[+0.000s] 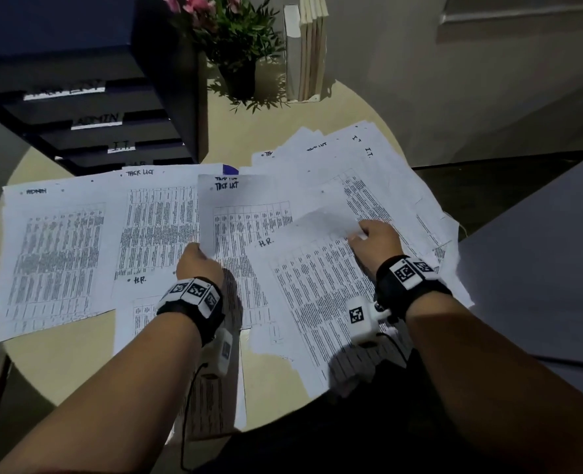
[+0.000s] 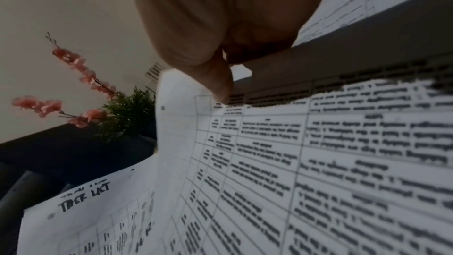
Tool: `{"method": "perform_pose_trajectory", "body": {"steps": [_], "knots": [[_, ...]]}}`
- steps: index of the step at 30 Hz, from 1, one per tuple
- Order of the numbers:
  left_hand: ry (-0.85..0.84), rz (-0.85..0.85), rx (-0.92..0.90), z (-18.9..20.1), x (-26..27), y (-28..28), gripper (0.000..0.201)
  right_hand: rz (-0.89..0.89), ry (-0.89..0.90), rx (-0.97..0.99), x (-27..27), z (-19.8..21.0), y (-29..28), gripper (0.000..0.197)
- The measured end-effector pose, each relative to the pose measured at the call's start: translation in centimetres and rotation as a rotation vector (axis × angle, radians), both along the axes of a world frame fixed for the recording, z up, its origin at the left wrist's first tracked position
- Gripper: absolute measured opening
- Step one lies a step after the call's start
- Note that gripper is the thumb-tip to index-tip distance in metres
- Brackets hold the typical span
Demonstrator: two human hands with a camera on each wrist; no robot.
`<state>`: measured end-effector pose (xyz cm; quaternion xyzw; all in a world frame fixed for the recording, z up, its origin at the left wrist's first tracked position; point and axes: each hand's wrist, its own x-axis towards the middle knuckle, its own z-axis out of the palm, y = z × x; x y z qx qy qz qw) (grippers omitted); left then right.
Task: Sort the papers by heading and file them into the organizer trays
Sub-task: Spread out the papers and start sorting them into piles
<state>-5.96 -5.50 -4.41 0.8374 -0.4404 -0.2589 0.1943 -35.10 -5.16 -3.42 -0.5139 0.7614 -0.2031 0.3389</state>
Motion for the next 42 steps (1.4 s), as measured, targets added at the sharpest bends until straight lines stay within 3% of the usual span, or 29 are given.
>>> {"method": "perform_pose_trajectory", "body": {"steps": [3,7,8,10,11,15,17,20,25,30,33,40,42], "knots": [[0.012,0.033,-0.011,0.2,0.8,-0.2,0.035,-0.101,0.005,-0.096,-0.2,1.3,-0.6,0.019],[0.026,0.154,-0.085,1.1,2.2,-0.6,0.029,-0.298,-0.137,-0.129,-1.7,2.4,-1.0,0.057],[0.027,0.172,-0.088,1.4,2.6,-0.7,0.025,-0.307,-0.091,-0.124,-2.1,2.6,-1.1,0.053],[0.028,0.200,-0.064,2.0,3.4,-1.0,0.013,-0.272,0.072,-0.126,-2.5,3.3,-1.3,0.023],[0.033,0.219,-0.061,2.3,3.7,-1.2,0.018,-0.254,0.104,-0.185,-2.5,3.9,-1.5,0.020],[0.065,0.250,-0.179,4.5,4.5,-2.3,0.019,-0.273,-0.170,-0.451,-0.7,7.7,-2.0,0.025],[0.067,0.254,-0.272,6.1,4.7,-3.0,0.018,-0.283,-0.345,-0.541,0.7,10.1,-1.8,0.018],[0.084,0.247,-0.339,7.8,5.4,-3.6,0.006,-0.250,-0.442,-0.677,2.3,12.0,-1.4,0.019],[0.138,0.234,-0.271,8.5,6.3,-2.5,0.017,-0.224,-0.360,-0.483,4.0,8.7,-0.5,0.015],[0.153,0.273,-0.265,8.6,9.0,-1.2,0.025,-0.284,-0.312,-0.548,4.9,9.1,-1.4,0.010],[0.120,0.309,-0.297,8.9,11.9,-0.1,0.025,-0.236,-0.249,-0.492,5.4,8.7,-2.4,0.022],[0.030,0.439,-0.162,6.4,21.7,4.7,0.034,-0.186,-0.335,-0.257,11.0,5.0,-0.6,0.014],[0.037,0.463,-0.153,5.7,24.0,6.3,0.032,-0.185,-0.345,-0.220,12.5,4.1,-0.2,0.022]]}}
